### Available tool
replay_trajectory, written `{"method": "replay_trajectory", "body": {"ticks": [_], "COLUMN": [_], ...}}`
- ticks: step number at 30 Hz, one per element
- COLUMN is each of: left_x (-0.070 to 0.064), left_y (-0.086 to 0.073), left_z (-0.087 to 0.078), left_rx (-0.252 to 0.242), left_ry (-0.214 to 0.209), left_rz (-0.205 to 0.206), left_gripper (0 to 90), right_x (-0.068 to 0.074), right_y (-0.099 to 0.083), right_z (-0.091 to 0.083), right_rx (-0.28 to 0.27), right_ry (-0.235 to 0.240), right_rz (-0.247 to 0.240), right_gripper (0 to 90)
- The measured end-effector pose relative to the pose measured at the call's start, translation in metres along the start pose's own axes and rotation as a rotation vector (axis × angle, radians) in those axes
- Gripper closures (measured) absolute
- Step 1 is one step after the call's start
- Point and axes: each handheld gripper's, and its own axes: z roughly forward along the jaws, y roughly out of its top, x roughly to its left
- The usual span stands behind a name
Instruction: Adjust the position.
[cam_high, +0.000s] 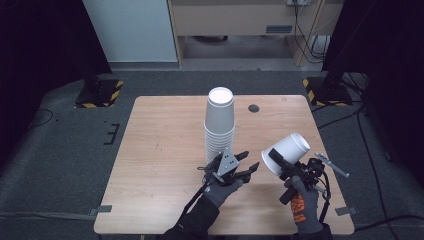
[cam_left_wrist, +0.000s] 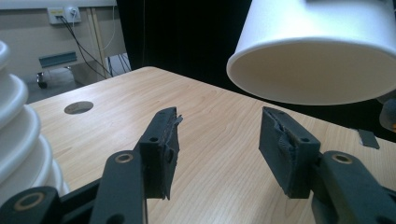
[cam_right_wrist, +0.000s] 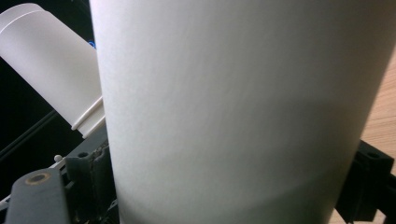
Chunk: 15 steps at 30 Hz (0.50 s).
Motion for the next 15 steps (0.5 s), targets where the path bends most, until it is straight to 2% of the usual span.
{"method": "replay_trajectory", "body": {"ticks": [9,15], "left_x": [-0.004,-0.008], "left_y": [0.002,0.006], "left_z": [0.011,0.020], "left_rx": [-0.009,-0.030], "left_ry": [0.009,0.001], "left_rz": [0.001,-0.001], "left_gripper": [48.1,48.2], "right_x": [0.000,0.000], "right_y": [0.000,-0.001], "right_z": [0.001,0.002], "right_rx": [0.004,0.012], "right_ry": [0.007,0.011], "right_rz": [0.005,0.012], "right_gripper": [13.3,13.3]}}
